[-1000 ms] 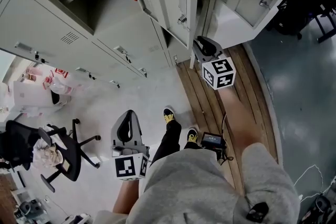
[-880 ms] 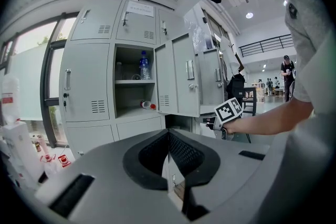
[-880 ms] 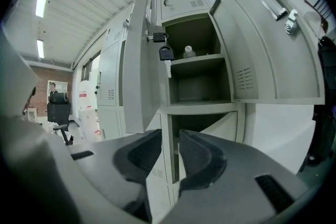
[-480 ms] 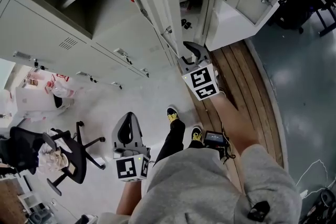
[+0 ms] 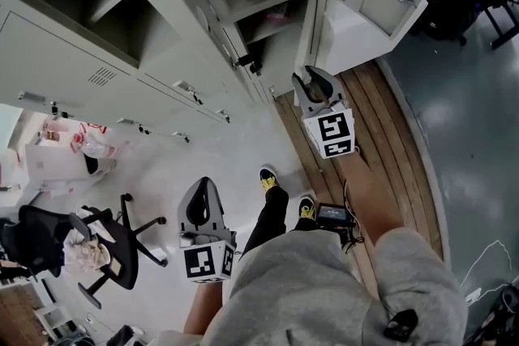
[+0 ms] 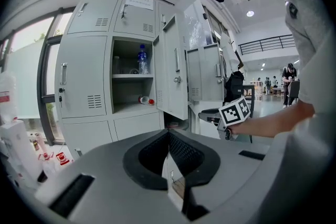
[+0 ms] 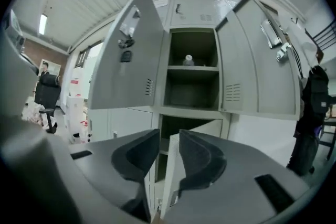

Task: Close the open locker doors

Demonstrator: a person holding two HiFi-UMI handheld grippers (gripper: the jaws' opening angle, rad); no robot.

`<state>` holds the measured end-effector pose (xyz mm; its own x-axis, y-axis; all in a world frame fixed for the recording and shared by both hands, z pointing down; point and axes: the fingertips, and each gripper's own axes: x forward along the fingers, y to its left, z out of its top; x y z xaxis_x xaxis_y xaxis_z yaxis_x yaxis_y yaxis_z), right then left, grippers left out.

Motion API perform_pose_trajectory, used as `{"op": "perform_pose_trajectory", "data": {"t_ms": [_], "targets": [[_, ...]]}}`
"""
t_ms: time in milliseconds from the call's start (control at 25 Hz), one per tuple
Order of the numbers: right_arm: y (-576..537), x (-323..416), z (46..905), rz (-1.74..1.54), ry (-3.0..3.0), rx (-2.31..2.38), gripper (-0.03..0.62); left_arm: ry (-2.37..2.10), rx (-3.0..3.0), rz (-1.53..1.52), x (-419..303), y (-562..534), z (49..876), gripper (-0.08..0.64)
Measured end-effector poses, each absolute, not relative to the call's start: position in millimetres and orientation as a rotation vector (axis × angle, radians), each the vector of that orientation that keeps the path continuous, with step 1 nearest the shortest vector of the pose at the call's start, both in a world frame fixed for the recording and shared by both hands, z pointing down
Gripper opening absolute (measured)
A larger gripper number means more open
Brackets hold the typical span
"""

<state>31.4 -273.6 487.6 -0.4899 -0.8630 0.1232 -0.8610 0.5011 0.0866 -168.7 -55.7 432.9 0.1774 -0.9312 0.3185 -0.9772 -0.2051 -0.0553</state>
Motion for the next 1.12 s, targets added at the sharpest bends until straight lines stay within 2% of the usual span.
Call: {"op": "perform_pose_trajectory", "data": {"t_ms": [280,840,1120], "targets": [[-304.1,30.5,505.8,0.137,-2.604,1.432,0.119,-1.85,2.293,0.439,-162.9,-62.5,434.4,0.011],[-346.6,-38.3,510.6,0.075,-2.792,1.124,0.106,-1.873,2.247,0.506,-187.0,-85.5,441.9,0.011],[-379.7,-70.8,510.6,0.061,-2.818,1.12,0.097,-1.871,2.25,0.543,-195.8,-103.7,442.2,0.011]]}}
